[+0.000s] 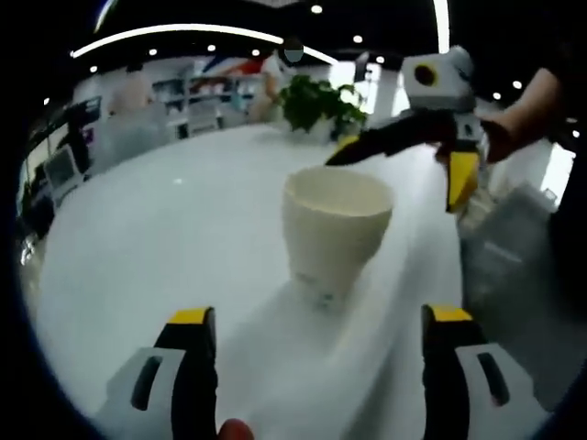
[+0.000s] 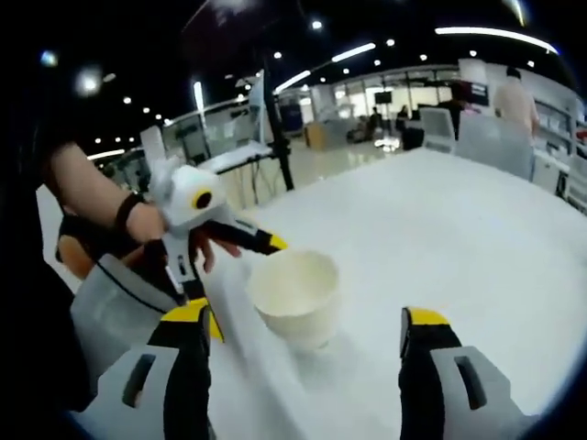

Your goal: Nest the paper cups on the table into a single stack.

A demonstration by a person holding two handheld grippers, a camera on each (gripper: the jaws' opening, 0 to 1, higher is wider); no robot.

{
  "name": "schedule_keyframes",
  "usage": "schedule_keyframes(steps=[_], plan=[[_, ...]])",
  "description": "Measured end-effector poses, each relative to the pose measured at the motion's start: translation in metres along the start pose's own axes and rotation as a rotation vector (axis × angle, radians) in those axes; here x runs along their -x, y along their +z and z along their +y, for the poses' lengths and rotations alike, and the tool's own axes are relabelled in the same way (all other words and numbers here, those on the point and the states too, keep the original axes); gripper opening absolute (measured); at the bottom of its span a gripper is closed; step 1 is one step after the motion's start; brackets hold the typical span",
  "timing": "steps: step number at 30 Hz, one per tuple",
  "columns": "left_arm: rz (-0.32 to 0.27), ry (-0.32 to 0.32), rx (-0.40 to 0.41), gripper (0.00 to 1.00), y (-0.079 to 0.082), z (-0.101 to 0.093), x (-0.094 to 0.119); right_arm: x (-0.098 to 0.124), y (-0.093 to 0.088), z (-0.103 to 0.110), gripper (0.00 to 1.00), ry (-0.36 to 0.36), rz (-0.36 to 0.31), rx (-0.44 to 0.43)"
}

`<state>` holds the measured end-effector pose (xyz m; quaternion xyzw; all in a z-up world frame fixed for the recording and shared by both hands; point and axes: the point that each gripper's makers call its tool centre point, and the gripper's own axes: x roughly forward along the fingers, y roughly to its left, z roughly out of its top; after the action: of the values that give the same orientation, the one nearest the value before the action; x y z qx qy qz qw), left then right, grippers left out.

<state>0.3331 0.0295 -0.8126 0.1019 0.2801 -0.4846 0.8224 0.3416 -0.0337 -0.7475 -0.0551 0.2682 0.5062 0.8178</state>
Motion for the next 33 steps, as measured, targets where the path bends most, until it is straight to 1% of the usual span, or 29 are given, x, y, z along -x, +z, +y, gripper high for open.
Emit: schedule_keyframes(steps=[1,3,6,9,11,13,16,18,20,23,27,28,32,33], plan=[[-0.011,-0.01,-0.001,0.89,0.001,0.001,-0.002,-0.001,0.0,0.0,0.8,0.005,0.005,0.007],[-0.027,-0.052,-0.009,0.83,0.003,-0.003,-0.005,-0.004,0.0,-0.001,0.77,0.011,0.012,0.008],[-0.041,-0.083,-0.022,0.75,0.005,-0.003,-0.01,-0.007,-0.001,0.0,0.75,0.015,0.02,0.006],[-0.079,-0.113,-0.009,0.73,0.009,-0.003,-0.015,-0.009,-0.003,0.002,0.75,0.014,0.037,0.022],[-0.072,-0.125,-0.027,0.67,0.008,-0.004,-0.018,-0.01,-0.004,0.004,0.74,0.026,0.044,0.028],[-0.071,-0.137,-0.03,0.63,0.008,-0.004,-0.021,-0.011,-0.003,0.005,0.73,0.031,0.046,0.038],[-0.08,-0.14,-0.035,0.62,0.01,-0.003,-0.027,-0.015,-0.004,0.007,0.7,0.043,0.057,0.055],[-0.086,-0.151,-0.02,0.63,0.012,-0.004,-0.03,-0.018,-0.003,0.006,0.68,0.045,0.059,0.052],[-0.087,-0.158,-0.037,0.61,0.013,-0.005,-0.032,-0.022,-0.002,0.005,0.68,0.045,0.057,0.05],[-0.094,-0.168,-0.036,0.59,0.016,-0.004,-0.035,-0.025,-0.001,0.004,0.64,0.045,0.058,0.052],[-0.098,-0.186,-0.054,0.55,0.016,-0.003,-0.039,-0.026,-0.001,0.002,0.57,0.048,0.06,0.052],[-0.094,-0.19,-0.059,0.54,0.016,-0.001,-0.04,-0.027,-0.002,0.002,0.57,0.05,0.063,0.051],[-0.106,-0.21,-0.053,0.52,0.018,0.001,-0.043,-0.031,-0.006,0.003,0.56,0.059,0.08,0.054],[-0.097,-0.225,-0.052,0.51,0.017,-0.001,-0.043,-0.033,-0.006,0.005,0.56,0.065,0.082,0.064]])
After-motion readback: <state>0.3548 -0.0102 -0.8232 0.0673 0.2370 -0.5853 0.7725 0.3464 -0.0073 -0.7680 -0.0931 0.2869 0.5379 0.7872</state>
